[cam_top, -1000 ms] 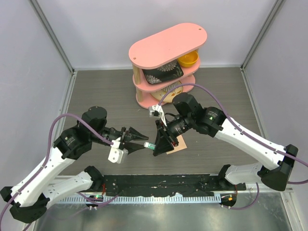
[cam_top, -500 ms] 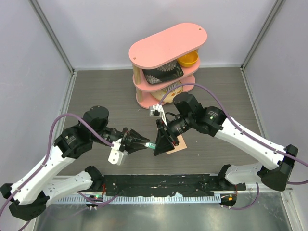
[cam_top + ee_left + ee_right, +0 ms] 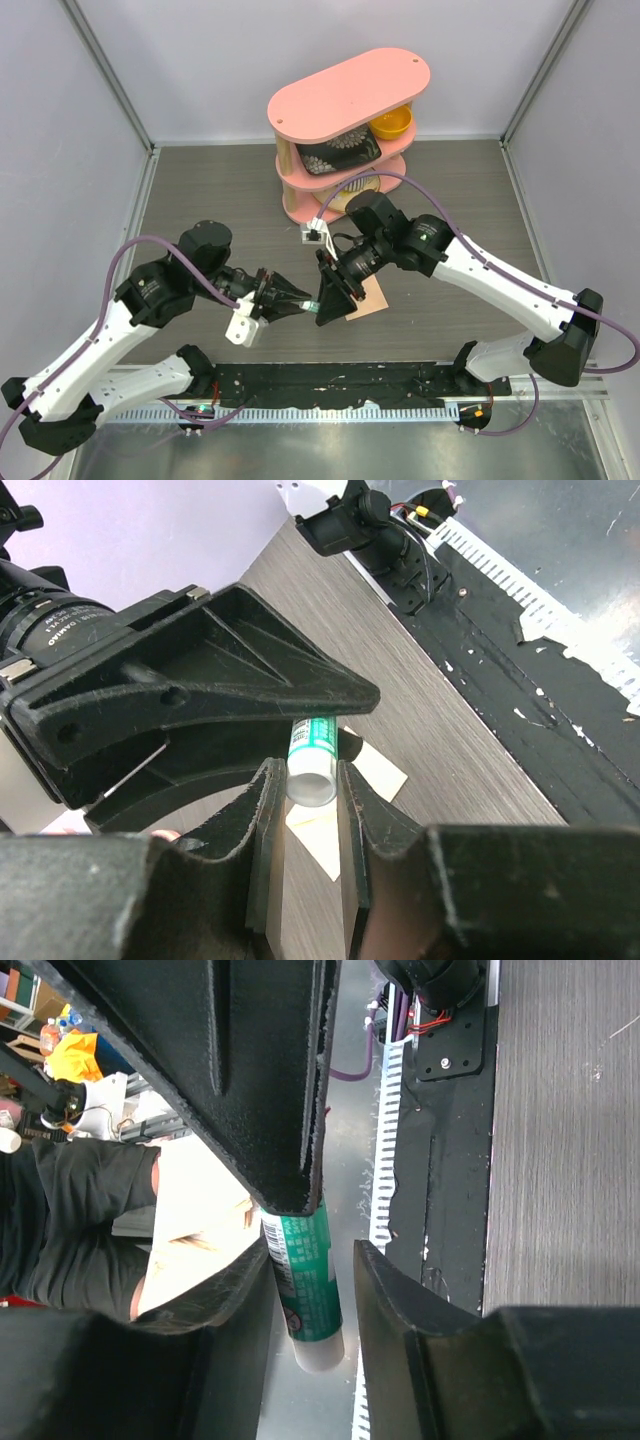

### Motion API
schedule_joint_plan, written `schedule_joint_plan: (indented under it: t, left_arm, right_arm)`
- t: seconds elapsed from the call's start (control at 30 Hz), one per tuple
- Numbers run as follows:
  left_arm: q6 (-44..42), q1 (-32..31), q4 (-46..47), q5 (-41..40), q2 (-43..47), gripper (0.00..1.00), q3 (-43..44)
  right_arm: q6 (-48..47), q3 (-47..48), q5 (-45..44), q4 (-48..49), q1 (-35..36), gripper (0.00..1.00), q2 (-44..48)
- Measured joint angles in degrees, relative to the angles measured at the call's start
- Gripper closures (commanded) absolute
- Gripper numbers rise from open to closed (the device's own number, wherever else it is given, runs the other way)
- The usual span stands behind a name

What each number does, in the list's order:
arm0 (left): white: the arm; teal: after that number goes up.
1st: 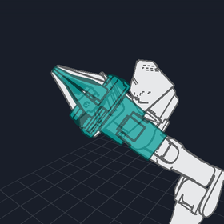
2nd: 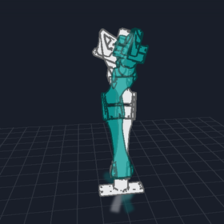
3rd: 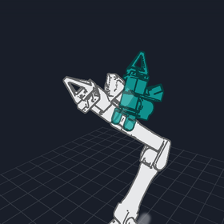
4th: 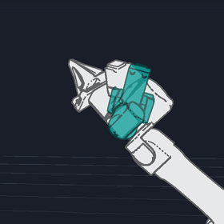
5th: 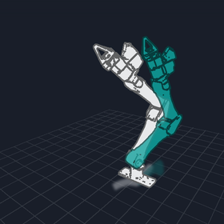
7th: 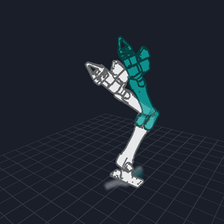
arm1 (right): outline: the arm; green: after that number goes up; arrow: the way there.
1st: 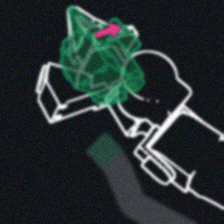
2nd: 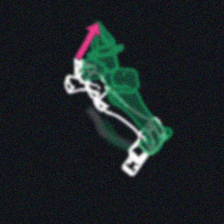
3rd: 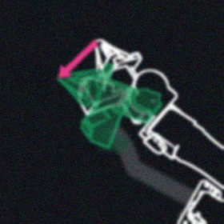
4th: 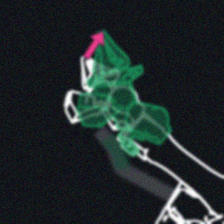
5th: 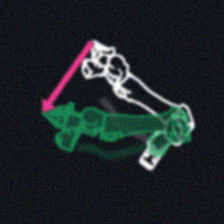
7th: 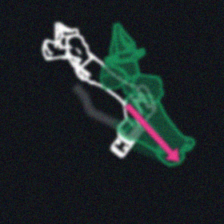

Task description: Place the letter into the envelope and seal it

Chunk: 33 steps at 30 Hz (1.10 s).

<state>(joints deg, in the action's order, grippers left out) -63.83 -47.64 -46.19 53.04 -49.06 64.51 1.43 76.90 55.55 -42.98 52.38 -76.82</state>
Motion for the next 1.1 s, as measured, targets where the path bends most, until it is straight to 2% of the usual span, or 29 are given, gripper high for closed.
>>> schedule_joint_plan:
  t: [0.07, 0.17, 0.23, 0.33, 0.37, 0.47, 0.6, 0.7, 0.8, 1.1]
  left_arm:
    - [-0.61, 0.00, -0.22, 0.02, 0.22, 1.00, -0.02]
    - [-1.57, -0.04, -1.01, 0.07, 0.72, 1.00, -0.02]
    - [-2.08, -0.04, -1.42, 0.09, 0.92, 1.00, -0.02]
    - [-2.71, -0.04, -1.84, 0.17, 0.96, 1.00, -0.02]
    - [-2.80, -0.04, -1.95, 0.15, 0.96, 1.00, -0.02]
    - [-2.91, 0.00, -2.49, -0.28, 0.96, 1.00, -0.04]
    - [-0.70, 0.02, -1.60, -0.44, 0.96, 1.00, -0.11]
    - [5.03, 0.02, 0.74, -0.83, 1.09, 1.00, -0.37]
    - [14.56, 0.02, 4.79, -2.71, 1.51, 1.00, -1.40]
    - [52.13, 0.15, 14.51, -11.91, -1.62, 1.00, -2.03]
  right_arm:
    - [-0.74, 0.37, 0.04, -0.83, 0.00, 0.48, -0.09]
    - [-1.66, 0.76, 0.02, -1.79, 0.00, 0.47, -0.09]
    - [-2.34, 0.90, -0.04, -2.47, 0.00, 0.53, -0.09]
    - [-3.28, 1.03, -0.17, -2.97, 0.00, 0.68, -0.09]
    - [-3.45, 1.11, -0.13, -3.19, 0.00, 0.81, -0.11]
    - [-4.15, 1.62, 0.35, -4.11, 0.04, 0.99, -0.17]
    - [-5.05, 2.60, -0.04, -5.31, 0.04, 0.99, -0.35]
    - [-6.29, 3.78, -1.09, -6.56, 0.07, 0.99, -0.39]
    - [-8.46, 5.53, -3.63, -8.55, 0.04, 0.99, -0.37]
    - [-18.01, 10.78, -16.65, -14.40, 1.84, 0.99, 0.35]
